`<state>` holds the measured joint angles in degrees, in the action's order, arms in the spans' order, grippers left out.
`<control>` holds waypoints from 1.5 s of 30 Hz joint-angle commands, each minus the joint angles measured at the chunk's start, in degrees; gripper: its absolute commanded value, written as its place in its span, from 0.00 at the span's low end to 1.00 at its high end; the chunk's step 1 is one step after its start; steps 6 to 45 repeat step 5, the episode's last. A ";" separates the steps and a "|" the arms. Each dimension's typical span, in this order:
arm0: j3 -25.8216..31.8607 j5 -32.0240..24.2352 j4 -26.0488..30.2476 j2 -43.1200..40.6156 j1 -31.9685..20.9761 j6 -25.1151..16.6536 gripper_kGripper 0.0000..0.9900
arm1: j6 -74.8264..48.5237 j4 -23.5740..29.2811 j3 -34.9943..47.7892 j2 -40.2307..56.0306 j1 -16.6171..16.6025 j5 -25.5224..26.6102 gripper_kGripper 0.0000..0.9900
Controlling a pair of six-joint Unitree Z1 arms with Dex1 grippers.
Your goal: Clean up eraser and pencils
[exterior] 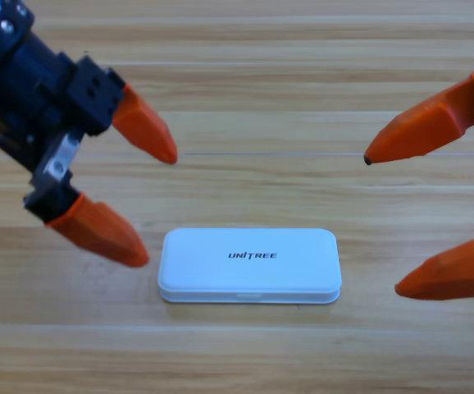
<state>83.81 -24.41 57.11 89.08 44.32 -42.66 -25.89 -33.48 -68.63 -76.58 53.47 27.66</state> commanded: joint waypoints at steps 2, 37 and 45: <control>-1.63 0.86 0.37 0.04 1.39 0.56 1.00 | 0.66 0.87 0.34 -2.70 -1.61 0.47 0.97; -1.81 0.86 0.28 0.21 1.39 0.56 1.00 | 0.66 0.87 0.34 -2.70 -1.61 0.38 0.97; -1.81 0.86 0.28 0.21 1.39 0.56 1.00 | 0.66 0.87 0.34 -2.70 -1.61 0.38 0.97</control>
